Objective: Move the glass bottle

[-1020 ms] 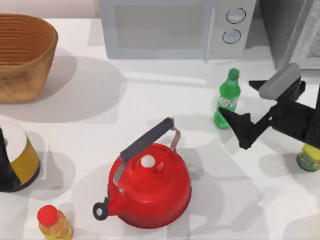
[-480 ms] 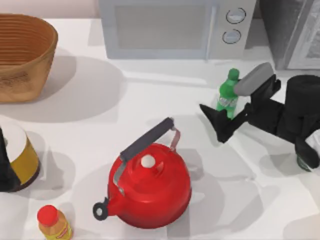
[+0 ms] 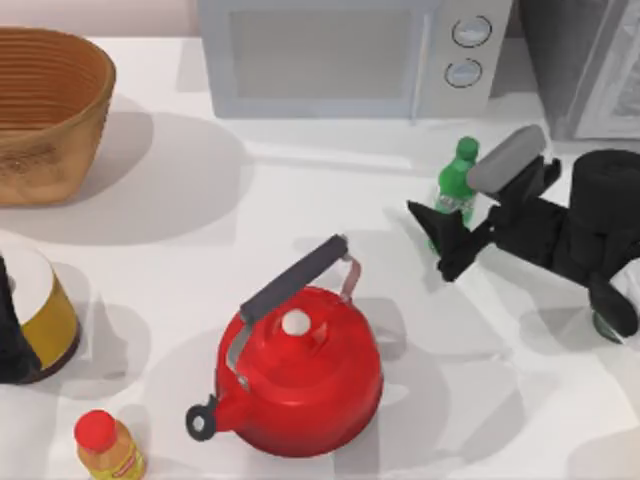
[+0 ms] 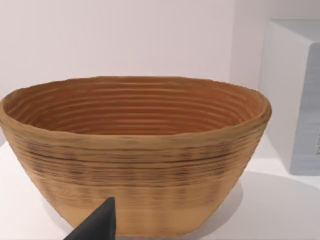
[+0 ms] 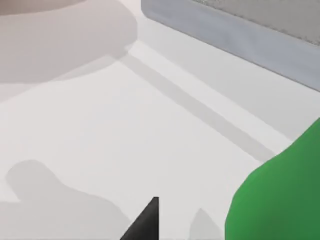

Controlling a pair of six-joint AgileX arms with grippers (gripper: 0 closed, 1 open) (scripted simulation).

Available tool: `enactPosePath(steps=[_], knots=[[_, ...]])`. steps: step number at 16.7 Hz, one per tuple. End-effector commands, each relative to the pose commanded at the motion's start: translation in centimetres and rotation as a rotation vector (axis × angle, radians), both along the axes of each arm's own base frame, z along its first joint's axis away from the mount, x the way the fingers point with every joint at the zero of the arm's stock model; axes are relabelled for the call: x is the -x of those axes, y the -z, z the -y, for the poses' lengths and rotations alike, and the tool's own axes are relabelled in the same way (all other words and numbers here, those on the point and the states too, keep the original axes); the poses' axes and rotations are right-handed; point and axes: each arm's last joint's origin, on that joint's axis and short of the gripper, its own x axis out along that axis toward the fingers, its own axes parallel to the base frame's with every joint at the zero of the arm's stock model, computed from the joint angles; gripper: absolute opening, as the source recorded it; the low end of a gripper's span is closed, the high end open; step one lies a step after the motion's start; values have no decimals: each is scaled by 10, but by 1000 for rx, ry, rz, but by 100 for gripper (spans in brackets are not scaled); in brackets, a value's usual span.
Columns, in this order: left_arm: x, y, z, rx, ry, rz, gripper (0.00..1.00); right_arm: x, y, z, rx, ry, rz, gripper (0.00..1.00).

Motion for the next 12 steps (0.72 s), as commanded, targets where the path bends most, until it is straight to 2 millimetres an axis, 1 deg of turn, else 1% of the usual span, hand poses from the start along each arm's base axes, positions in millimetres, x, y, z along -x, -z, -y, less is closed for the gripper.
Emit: enactPosePath(steps=[7,8,12], knots=[[0,0,0,0,0,0,100,0,0,0,0,0,0,2],[0,0,0,0,0,0,100,0,0,0,0,0,0,0],[0,0,0,0,0,0,100,0,0,0,0,0,0,0]])
